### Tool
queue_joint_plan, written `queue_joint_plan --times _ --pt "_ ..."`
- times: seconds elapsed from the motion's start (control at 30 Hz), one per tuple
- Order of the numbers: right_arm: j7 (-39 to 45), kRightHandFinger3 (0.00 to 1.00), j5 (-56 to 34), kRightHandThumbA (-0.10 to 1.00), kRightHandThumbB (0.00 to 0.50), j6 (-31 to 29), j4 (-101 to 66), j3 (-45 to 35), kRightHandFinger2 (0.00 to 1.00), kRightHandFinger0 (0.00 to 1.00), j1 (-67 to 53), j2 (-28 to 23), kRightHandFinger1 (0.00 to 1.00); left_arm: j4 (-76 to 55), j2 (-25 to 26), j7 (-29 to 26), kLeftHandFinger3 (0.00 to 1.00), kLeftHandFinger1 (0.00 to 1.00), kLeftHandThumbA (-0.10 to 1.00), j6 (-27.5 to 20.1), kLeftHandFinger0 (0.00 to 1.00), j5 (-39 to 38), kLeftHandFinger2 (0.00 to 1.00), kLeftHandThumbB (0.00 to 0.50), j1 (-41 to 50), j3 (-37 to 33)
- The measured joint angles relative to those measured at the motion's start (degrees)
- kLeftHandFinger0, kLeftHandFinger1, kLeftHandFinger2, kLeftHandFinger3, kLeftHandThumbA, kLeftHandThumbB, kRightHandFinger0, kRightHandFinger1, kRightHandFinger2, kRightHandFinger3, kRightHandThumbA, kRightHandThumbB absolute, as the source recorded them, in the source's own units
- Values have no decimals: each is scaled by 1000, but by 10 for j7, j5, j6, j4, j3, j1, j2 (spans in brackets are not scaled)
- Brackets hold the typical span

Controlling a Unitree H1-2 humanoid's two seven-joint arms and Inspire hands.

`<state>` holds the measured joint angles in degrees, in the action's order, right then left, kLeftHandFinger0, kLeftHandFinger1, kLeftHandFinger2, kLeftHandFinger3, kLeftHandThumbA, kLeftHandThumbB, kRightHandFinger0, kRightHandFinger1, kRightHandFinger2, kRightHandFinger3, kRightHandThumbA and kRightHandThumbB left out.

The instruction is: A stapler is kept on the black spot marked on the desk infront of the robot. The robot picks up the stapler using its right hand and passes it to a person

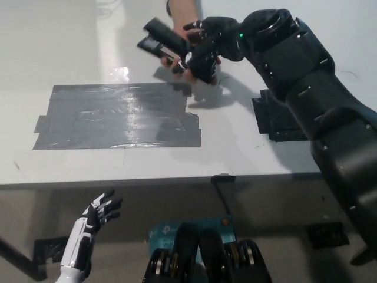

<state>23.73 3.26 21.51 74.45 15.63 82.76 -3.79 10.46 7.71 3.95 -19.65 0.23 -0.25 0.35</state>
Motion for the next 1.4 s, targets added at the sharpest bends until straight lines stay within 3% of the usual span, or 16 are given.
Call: queue_joint_plan --times 0.1,0.13,0.17,0.27,0.33,0.37,0.5,0.57,0.67,0.87,1.07,1.17,1.27,1.37,1.4 --pt "21 1000 14 1000 428 -20 -1 23 1000 1000 -1 -11 1000 0 0 1 875 832 1000 0 808 0 790 483 0 0" --pt "24 1000 19 1000 438 -28 -3 28 1000 1000 -2 -16 1000 0 0 2 876 831 1000 0 809 0 789 483 0 0" --pt "23 1000 23 1000 488 -36 -11 28 1000 1000 -7 -24 1000 0 0 2 876 830 1000 0 808 0 790 479 -1 0" --pt "19 1000 26 1000 367 -44 -26 27 1000 1000 -13 -34 1000 0 0 2 867 826 1000 0 805 0 784 484 0 0" --pt "16 1000 29 1000 339 -49 -59 25 1000 1000 -22 -46 1000 0 0 2 865 828 1000 0 803 0 783 490 0 0" --pt "14 1000 32 1000 384 -52 -90 23 1000 1000 -24 -56 1000 0 0 2 870 832 1000 0 789 0 784 500 0 0" --pt "11 1000 33 1000 383 -51 -172 4 1000 1000 -28 -81 1000 1 0 1 879 844 1000 0 802 0 795 500 0 0" --pt "11 1000 32 1000 435 -46 -222 -6 1000 1000 -37 -92 1000 1 0 1 884 845 1000 1 811 0 799 500 0 0" --pt "13 1000 32 1000 435 -36 -290 -17 1000 1000 -62 -104 1000 1 0 1 880 842 1000 2 810 0 799 492 0 0" --pt "19 1000 25 1000 388 -22 -407 -31 1000 1000 -140 -127 1000 2 -1 1 872 838 1000 3 800 0 801 499 1 0" --pt "19 1000 13 1000 439 -15 -489 -43 1000 1000 -235 -151 1000 3 -1 1 878 837 1000 4 789 0 810 500 5 0" --pt "17 1000 1 1000 406 -9 -551 -51 1000 1000 -326 -175 1000 4 -2 1 882 844 1000 4 784 0 816 500 12 0" --pt "16 1000 -12 995 495 -6 -598 -61 1000 1000 -412 -191 1000 6 -1 1 871 858 1000 4 833 0 804 500 22 0" --pt "14 1000 -25 1000 500 -9 -649 -70 1000 1000 -500 -206 1000 7 -3 1 865 854 1000 4 837 0 793 500 32 -1" --pt "13 1000 -28 1000 460 -10 -660 -71 1000 1000 -523 -209 1000 7 -3 1 870 861 1000 4 849 0 796 500 35 0"
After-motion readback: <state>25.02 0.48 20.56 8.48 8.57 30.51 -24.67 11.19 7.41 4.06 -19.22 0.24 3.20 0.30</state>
